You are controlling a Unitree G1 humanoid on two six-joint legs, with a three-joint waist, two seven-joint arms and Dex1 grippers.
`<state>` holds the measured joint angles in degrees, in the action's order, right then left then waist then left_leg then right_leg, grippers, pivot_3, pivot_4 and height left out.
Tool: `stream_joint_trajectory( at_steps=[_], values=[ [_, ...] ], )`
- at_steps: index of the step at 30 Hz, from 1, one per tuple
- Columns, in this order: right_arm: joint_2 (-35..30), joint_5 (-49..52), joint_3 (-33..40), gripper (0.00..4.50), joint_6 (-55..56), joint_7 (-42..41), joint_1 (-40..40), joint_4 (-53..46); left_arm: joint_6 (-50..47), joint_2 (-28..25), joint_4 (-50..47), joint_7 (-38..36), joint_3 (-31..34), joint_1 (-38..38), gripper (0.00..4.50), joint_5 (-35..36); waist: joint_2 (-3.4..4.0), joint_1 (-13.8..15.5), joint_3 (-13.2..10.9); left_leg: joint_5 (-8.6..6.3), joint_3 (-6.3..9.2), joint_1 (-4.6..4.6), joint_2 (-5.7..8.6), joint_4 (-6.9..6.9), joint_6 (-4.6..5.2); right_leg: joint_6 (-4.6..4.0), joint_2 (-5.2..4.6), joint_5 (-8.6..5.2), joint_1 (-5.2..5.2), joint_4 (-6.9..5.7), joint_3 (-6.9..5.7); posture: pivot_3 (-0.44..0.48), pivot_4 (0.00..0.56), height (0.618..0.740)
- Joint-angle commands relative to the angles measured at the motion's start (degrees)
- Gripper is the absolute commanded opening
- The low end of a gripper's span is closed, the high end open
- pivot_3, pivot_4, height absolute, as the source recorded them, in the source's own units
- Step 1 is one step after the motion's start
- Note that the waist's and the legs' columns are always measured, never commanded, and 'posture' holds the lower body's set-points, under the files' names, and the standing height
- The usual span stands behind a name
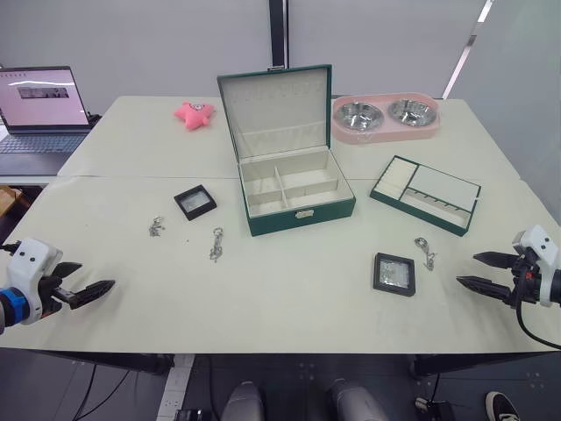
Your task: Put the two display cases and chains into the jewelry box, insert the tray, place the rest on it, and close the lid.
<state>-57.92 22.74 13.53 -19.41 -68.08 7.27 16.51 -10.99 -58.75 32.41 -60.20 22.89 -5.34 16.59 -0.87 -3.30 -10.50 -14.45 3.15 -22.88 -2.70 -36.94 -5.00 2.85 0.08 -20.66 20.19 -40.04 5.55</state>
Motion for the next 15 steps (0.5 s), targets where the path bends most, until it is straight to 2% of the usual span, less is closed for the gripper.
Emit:
stream_joint_trajectory(
  at_steps=[1, 15],
  values=[
    [-0.2, 0.3, 1.9, 4.45, 0.6, 0.1, 0.8, -0.3, -1.1, -0.9, -0.7, 0.5, 0.9, -0.3, 4.5, 0.4, 0.0, 0.0, 0.0, 0.0, 0.0, 0.0, 0.0, 0.0, 0.0, 0.0, 0.0, 0.0, 0.0, 0.0, 0.0, 0.0, 0.15, 0.74],
    [0.0, 0.2, 1.8, 4.45, 0.8, -0.2, 1.6, 0.4, -2.2, -1.0, -2.8, 1.2, 1.8, 0.5, 4.5, 1.1, 0.0, 0.0, 0.0, 0.0, 0.0, 0.0, 0.0, -0.02, 0.0, 0.0, 0.0, 0.0, 0.0, -0.02, 0.0, 0.0, 0.15, 0.74]
  ],
)
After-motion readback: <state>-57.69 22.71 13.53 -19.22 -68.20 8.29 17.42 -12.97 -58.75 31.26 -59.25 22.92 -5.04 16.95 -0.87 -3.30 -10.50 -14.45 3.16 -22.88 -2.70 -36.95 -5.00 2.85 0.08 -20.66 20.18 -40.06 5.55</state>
